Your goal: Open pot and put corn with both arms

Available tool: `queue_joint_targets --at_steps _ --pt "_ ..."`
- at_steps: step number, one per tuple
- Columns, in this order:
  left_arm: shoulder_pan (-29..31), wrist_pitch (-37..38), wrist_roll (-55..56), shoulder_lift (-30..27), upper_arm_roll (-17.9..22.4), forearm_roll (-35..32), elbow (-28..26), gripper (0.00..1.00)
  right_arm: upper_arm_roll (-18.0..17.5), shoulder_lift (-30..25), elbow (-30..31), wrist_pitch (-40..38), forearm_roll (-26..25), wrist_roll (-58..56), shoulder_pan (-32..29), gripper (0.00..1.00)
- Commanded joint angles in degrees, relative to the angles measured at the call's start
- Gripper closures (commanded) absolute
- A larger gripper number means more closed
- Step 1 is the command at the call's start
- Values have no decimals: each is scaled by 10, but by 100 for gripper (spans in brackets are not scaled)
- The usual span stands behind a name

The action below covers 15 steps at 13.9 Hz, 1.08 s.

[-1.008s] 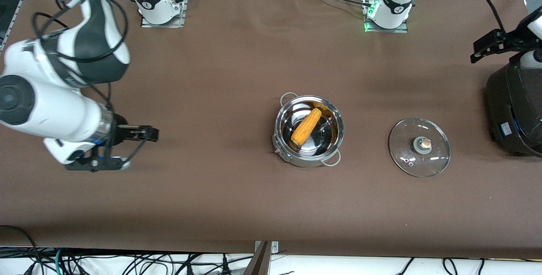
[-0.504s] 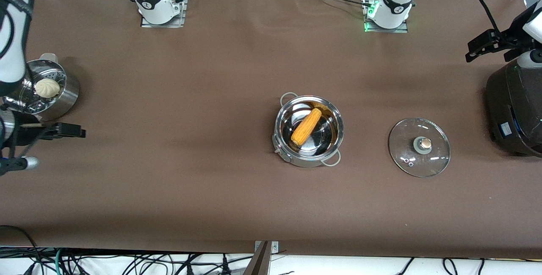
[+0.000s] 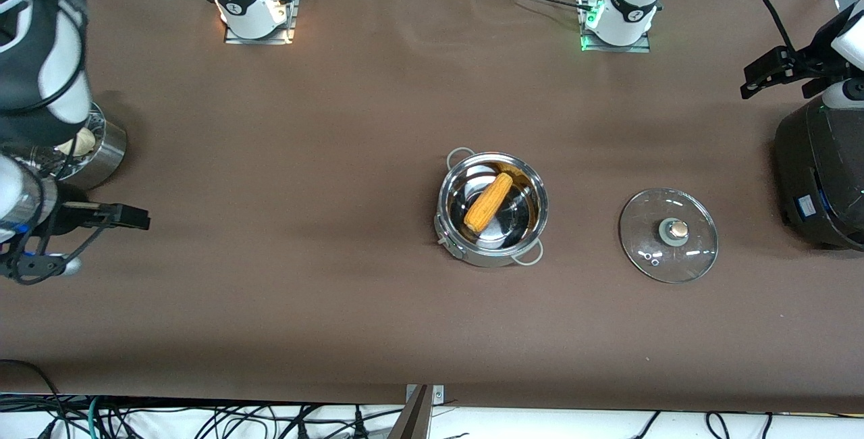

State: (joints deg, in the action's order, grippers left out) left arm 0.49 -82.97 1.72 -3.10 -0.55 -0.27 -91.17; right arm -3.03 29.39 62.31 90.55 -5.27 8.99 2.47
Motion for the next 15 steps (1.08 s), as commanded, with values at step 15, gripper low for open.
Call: queue_joint_targets --at_steps 15 --pt "3 22 2 12 -8 -10 25 0 12 -320 356 -5 65 -61 -55 0"
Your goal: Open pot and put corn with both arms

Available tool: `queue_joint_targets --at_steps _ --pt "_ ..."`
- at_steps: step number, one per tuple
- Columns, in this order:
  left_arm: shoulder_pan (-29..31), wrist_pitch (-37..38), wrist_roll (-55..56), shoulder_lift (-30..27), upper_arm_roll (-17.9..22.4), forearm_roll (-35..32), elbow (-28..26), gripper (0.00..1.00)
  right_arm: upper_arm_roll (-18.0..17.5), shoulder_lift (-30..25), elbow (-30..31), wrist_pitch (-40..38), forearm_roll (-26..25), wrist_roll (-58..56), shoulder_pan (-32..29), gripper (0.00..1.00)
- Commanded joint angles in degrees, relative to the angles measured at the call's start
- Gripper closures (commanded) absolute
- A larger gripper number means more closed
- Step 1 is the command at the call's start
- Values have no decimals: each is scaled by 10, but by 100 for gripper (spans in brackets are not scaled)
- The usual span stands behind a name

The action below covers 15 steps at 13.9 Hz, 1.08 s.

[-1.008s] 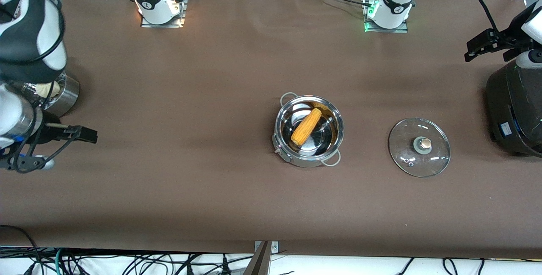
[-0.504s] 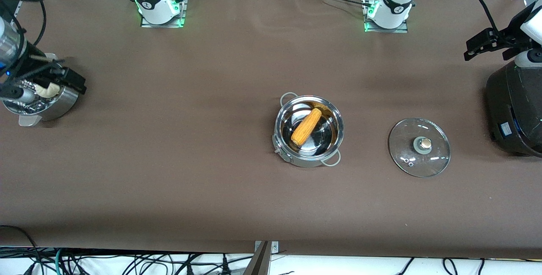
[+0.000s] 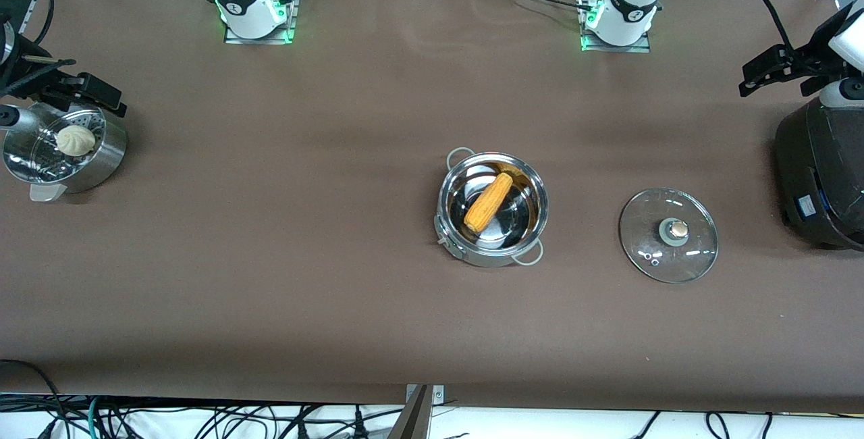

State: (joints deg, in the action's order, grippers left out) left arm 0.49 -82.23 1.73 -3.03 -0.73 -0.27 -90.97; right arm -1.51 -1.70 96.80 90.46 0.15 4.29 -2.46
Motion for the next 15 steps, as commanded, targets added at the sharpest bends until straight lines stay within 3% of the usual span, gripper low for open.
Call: queue_joint_targets --at_steps 1,15 --pt "3 15 2 11 -6 -10 23 0 -2 5 2 -5 7 -30 -7 0" --pt "2 15 1 11 -7 -11 23 0 -2 57 -69 -20 -13 -37 -8 0"
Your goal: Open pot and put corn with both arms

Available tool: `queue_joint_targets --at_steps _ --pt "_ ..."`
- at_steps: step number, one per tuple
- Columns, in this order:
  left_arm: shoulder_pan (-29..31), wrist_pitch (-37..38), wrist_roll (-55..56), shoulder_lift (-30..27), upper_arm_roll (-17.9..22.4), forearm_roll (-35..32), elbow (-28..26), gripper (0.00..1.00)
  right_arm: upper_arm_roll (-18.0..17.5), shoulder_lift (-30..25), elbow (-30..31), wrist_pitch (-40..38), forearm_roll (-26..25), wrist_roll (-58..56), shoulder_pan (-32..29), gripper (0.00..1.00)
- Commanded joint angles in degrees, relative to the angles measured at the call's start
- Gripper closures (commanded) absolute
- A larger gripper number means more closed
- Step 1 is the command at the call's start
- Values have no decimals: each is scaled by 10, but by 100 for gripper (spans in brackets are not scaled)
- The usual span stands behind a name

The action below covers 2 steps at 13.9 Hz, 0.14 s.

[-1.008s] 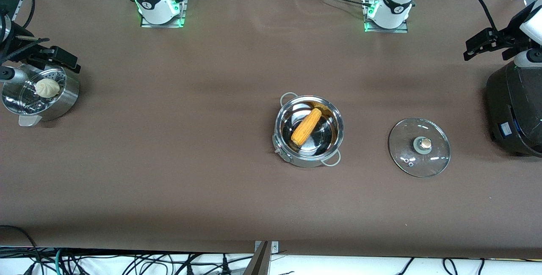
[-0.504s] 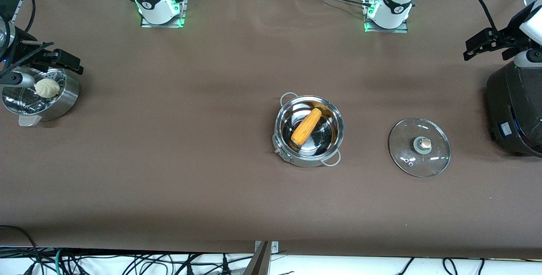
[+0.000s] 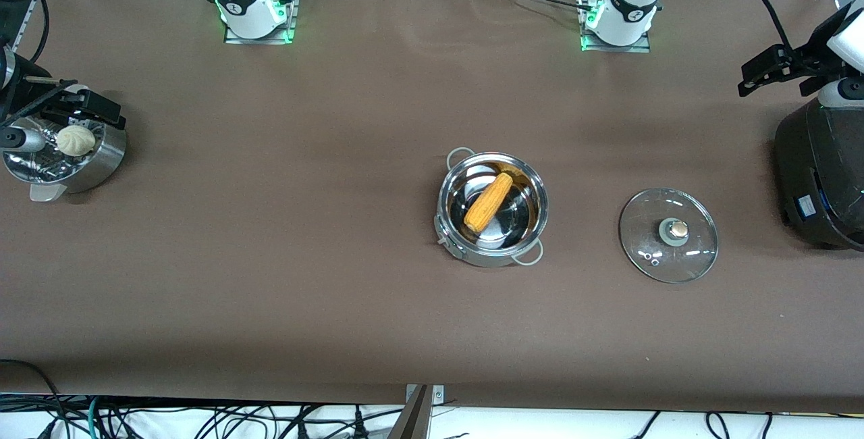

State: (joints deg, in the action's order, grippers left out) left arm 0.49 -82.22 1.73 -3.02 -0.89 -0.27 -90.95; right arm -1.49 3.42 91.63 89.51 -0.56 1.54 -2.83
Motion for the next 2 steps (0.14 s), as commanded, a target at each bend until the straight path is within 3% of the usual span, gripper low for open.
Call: queue_joint_targets --at_steps 1,2 --pt "2 15 1 11 -5 -12 23 0 -2 6 -17 -11 -6 -9 -6 0" --pt "2 15 1 12 -5 -12 23 0 -2 6 -17 -11 -6 -10 -6 0"
